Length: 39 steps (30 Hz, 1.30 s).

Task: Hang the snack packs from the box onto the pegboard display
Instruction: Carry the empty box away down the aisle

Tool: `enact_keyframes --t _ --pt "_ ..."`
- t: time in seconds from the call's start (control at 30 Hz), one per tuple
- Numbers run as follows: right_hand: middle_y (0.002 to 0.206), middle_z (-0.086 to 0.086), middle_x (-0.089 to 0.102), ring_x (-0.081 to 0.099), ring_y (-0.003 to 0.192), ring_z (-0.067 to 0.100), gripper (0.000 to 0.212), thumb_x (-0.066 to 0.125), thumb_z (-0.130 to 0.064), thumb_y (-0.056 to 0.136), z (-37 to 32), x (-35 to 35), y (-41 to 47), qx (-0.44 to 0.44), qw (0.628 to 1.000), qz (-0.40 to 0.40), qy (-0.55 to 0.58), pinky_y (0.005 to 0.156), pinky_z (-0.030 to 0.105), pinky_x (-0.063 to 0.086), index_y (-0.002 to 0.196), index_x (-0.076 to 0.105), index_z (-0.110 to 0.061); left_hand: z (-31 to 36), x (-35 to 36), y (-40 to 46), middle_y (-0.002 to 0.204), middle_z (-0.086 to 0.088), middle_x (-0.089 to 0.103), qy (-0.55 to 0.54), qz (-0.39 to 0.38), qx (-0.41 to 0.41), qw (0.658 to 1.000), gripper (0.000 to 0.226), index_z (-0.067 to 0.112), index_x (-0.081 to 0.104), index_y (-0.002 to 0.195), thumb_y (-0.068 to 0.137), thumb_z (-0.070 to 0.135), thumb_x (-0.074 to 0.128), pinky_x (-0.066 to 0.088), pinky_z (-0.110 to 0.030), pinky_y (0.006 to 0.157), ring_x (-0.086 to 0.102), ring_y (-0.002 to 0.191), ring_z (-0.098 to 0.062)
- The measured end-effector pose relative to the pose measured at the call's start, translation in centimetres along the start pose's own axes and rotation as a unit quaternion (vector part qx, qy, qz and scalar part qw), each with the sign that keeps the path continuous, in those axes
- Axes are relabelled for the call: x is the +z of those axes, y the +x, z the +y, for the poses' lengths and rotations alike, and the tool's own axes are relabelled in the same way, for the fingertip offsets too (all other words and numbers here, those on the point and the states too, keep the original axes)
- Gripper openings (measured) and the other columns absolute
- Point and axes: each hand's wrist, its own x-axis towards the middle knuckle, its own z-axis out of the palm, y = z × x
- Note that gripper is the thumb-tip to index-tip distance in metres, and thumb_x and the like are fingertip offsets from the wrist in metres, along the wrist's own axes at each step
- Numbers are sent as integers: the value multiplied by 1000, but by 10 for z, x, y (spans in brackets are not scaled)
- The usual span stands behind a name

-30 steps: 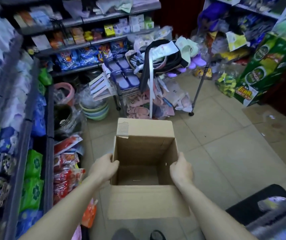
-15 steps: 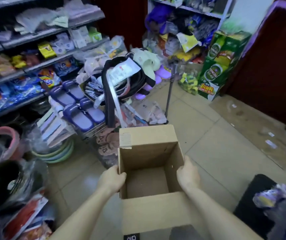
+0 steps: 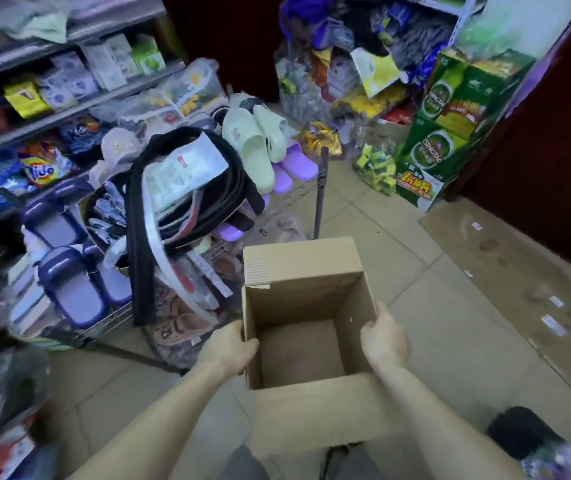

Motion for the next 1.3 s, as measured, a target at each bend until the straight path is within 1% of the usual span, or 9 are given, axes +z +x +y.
enact_keyframes --t 0.23,0.37,0.47,0.63,0.73,0.97,1.07,1.2,1.3 --pt "119 17 72 66 109 38 47 48 -7 97 -33 -30 119 -25 999 -25 -32 86 39 51 141 55 -23 78 10 81 98 -6 75 -54 -11 -53 997 6 25 61 103 97 23 62 66 -43 76 77 79 -24" --pt "115 17 71 66 107 39 42 48 -5 94 -46 -30 179 -26 998 -36 -48 84 39 51 132 60 -20 110 20 140 102 -11 76 -82 -20 -60 995 13 22 63 106 95 16 61 66 -41 74 77 76 -27" --pt "113 16 71 66 105 38 40 47 -4 95 -55 -23 222 -29 996 -42 -70 83 38 51 130 59 -19 122 32 179 104 -12 75 -112 -40 -80 990 16 21 63 109 95 12 61 66 -42 76 77 79 -28" --pt "120 17 69 64 112 38 47 48 -7 97 -67 -9 291 -49 987 -89 -122 90 40 51 141 52 -20 131 52 233 104 -13 73 -142 -61 -130 979 21 19 58 112 97 6 63 66 -41 73 75 79 -27" --pt "115 17 71 66 108 38 45 49 -8 96 -72 7 331 -68 979 -112 -159 87 39 52 139 52 -21 130 66 264 103 -12 75 -159 -67 -151 973 22 19 60 112 95 8 65 66 -46 79 77 82 -27" --pt "109 16 70 66 100 37 38 55 -6 93 -57 88 447 -127 943 -201 -234 78 36 51 129 51 -16 100 156 360 101 -17 74 -185 -33 -234 954 20 15 63 105 87 13 72 64 -52 78 74 88 -36" --pt "107 15 69 66 98 36 41 55 -5 93 -40 137 500 -155 922 -237 -263 78 35 51 133 48 -15 92 200 400 97 -15 70 -189 -19 -269 944 14 16 59 96 91 16 72 63 -52 79 71 89 -36" --pt "102 12 65 60 83 25 54 52 2 97 -12 204 559 -186 902 -273 -277 69 31 50 146 39 -14 85 255 443 90 -12 68 -172 -9 -291 941 17 15 54 93 94 22 70 59 -40 74 69 83 -33" --pt "96 10 64 58 79 26 55 49 5 95 5 246 590 -190 892 -295 -284 67 31 49 146 41 -13 73 296 468 89 -7 63 -177 9 -311 934 15 12 54 96 97 21 66 46 -35 68 61 82 -29"
